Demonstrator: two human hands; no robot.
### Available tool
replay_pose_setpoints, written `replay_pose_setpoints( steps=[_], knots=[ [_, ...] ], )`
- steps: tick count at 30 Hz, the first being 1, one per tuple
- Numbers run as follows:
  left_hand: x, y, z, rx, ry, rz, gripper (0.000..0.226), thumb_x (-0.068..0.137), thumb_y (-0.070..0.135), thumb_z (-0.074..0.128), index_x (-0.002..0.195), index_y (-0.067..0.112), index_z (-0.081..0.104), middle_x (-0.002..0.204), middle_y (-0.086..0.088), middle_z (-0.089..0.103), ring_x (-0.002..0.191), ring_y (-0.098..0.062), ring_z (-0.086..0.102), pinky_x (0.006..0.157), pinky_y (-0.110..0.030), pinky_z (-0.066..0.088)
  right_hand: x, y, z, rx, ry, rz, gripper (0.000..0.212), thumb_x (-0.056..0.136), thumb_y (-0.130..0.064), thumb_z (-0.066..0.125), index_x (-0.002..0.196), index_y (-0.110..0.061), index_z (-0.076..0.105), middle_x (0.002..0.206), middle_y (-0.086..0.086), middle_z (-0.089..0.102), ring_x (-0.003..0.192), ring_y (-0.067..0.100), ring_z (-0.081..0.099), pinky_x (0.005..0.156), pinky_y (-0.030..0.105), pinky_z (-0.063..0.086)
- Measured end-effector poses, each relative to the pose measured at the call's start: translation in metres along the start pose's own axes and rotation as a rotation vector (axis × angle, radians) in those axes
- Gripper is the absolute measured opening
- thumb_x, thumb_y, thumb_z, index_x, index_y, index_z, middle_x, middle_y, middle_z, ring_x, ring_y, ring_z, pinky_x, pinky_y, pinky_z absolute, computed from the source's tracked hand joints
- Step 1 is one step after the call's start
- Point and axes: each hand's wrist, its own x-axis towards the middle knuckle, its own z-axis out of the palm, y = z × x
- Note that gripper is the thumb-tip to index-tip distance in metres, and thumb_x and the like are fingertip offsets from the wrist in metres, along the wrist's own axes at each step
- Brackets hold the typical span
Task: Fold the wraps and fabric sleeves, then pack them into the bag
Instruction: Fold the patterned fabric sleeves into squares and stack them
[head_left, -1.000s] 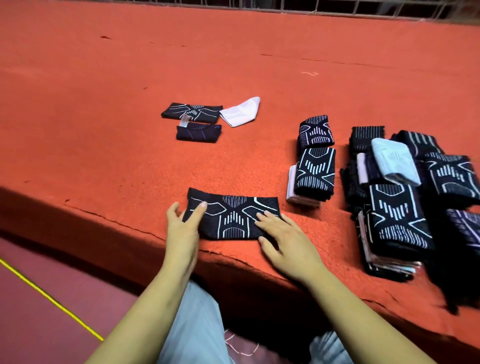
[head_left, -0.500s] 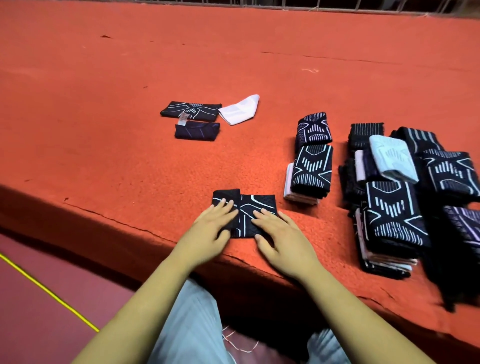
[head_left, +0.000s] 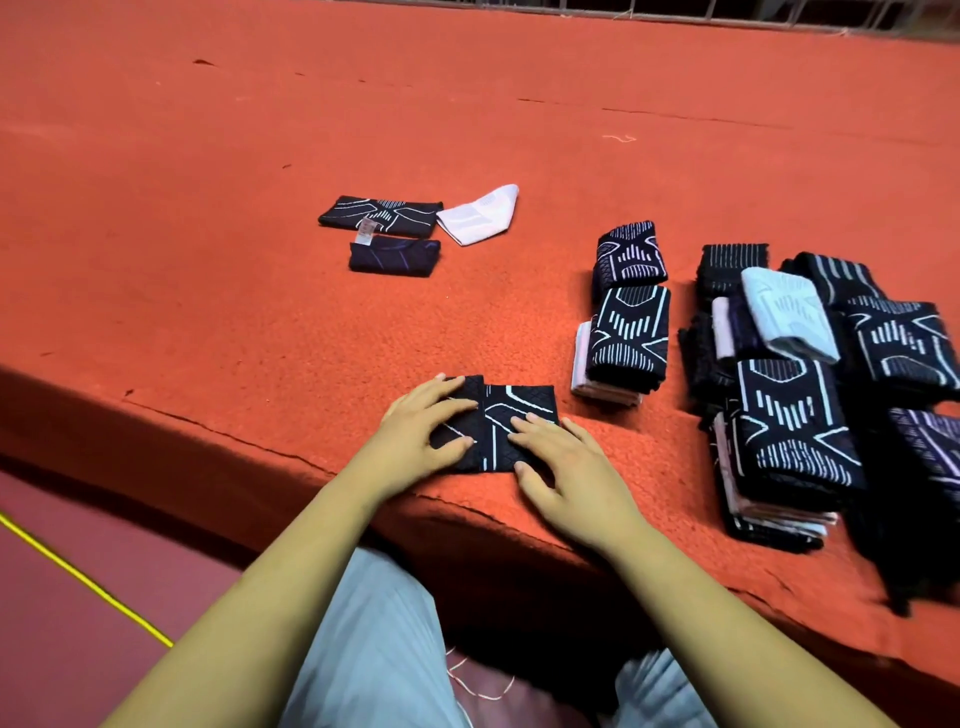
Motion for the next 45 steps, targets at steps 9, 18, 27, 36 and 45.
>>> replay_pose_setpoints(
  steps=[9,18,27,36,45],
  knots=[
    [0.010,-0.002,-0.007,-0.191,-0.006,-0.083,0.038,0.096,0.002,0.054,0.128,0.017,0.064,0.152,-0.002,0.043,0.144,-0.018,0.033,0.115,-0.019,0.014,0.016,-0.042,0.009,0.084,-0.067,-0.070,0.044,0.096,-0.033,0.041,0.133,-0.017,0.060,0.146,-0.004,0.052,0.138,0.007,0.042,0.121,0.032,0.022],
    [0.019,0.020,-0.013,-0.263,0.137,-0.547,0.045,0.083,0.024,0.071,0.123,0.010,0.055,0.099,-0.004,0.068,0.098,-0.023,0.064,0.086,-0.034,0.049,0.012,-0.045,0.013,0.234,0.050,0.020,0.031,0.097,-0.026,0.051,0.120,-0.015,0.069,0.132,-0.003,0.064,0.124,0.009,0.055,0.112,0.025,0.035],
    [0.031,0.065,-0.017,-1.156,0.006,-0.531,0.025,0.101,0.004,0.036,0.100,0.002,0.061,0.083,-0.012,0.067,0.068,-0.018,0.066,0.066,-0.024,0.056,0.034,-0.048,-0.021,0.913,0.192,0.541,0.022,0.094,-0.032,0.064,0.098,-0.012,0.071,0.084,-0.005,0.072,0.072,0.002,0.064,0.071,0.018,0.048],
    [0.042,0.064,0.011,-0.695,0.149,-0.638,0.024,0.079,0.034,0.071,0.090,0.020,0.057,0.086,-0.004,0.068,0.079,-0.026,0.068,0.076,-0.037,0.055,0.032,-0.021,-0.018,0.855,0.262,0.867,0.021,0.080,-0.002,0.071,0.095,-0.008,0.057,0.082,0.009,0.068,0.069,0.019,0.062,0.066,0.031,0.050],
    [0.042,0.093,0.014,-1.044,0.131,-0.563,0.010,0.090,0.012,0.068,0.099,0.009,0.070,0.088,-0.010,0.074,0.073,-0.018,0.068,0.066,-0.026,0.054,0.024,-0.021,-0.021,0.884,0.308,0.701,0.011,0.093,-0.013,0.065,0.085,-0.006,0.062,0.070,0.004,0.069,0.061,0.012,0.063,0.061,0.027,0.048]
  ],
)
